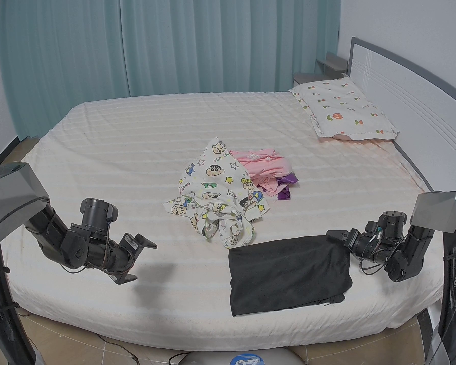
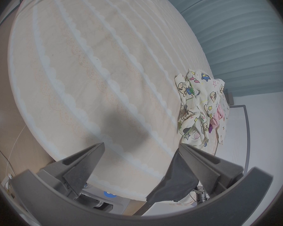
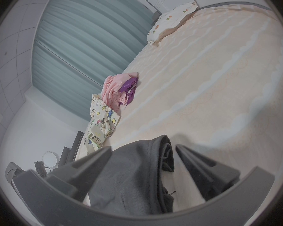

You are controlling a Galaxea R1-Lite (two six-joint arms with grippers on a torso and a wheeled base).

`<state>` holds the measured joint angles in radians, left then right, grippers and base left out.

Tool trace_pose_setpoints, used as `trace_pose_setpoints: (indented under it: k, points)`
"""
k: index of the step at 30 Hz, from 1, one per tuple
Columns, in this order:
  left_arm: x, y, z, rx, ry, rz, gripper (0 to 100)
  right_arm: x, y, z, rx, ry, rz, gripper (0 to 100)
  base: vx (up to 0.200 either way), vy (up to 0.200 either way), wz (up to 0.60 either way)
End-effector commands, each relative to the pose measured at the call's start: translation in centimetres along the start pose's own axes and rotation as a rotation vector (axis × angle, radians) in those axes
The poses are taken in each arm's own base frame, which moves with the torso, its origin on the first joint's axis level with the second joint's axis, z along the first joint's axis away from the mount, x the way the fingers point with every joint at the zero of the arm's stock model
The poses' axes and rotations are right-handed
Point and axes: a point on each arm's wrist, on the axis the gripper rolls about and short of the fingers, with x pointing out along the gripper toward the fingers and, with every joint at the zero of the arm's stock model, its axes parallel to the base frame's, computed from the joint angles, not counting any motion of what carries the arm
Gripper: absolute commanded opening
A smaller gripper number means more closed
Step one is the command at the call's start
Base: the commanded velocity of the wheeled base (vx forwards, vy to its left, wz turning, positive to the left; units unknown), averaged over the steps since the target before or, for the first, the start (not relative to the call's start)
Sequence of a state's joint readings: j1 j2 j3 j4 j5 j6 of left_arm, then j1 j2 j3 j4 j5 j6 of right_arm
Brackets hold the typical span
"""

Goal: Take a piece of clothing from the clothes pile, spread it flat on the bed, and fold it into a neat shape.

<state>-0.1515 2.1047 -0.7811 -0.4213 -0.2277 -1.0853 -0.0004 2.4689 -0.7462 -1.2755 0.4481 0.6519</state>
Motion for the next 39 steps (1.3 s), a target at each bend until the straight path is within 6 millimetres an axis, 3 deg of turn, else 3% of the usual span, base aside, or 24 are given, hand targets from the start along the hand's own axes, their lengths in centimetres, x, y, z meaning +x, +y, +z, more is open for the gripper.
trace_pose_setpoints:
  k: [1, 5, 12, 17, 28, 29, 39]
  points:
    - [0.0, 0.0, 0.0, -0.001, 0.0, 0.001, 100, -2.2, 0.5, 1.6, -0.01, -0.047, -0.012, 100, 0.0, 0.0, 0.0]
    - [0.0, 0.0, 0.0, -0.002, 0.001, -0.001, 100, -4.1, 0.7, 1.7, -0.017, -0.045, -0.039, 100, 0.0, 0.0, 0.0]
    - [0.0, 0.0, 0.0, -0.002, 0.001, -0.001, 100, -7.7, -1.9, -3.8, -0.086, 0.096, -0.136, 100, 0.0, 0.0, 0.0]
    - [0.0, 0.0, 0.0, -0.002, 0.0, 0.001, 100, -8.1, -1.8, -5.5, -0.109, 0.106, -0.078, 100, 0.0, 0.0, 0.0]
    - [0.0, 0.0, 0.0, -0.002, 0.0, 0.0, 100, -7.8, -1.0, -6.5, -0.13, 0.149, -0.055, 100, 0.0, 0.0, 0.0]
    - [0.0, 0.0, 0.0, -0.002, 0.0, 0.0, 100, -7.7, -1.0, -6.5, -0.13, 0.152, -0.055, 0, 0.0, 0.0, 0.0]
    - [0.0, 0.0, 0.0, -0.002, 0.001, -0.001, 100, -8.8, -0.6, -6.8, -0.122, 0.167, -0.069, 0, 0.0, 0.0, 0.0]
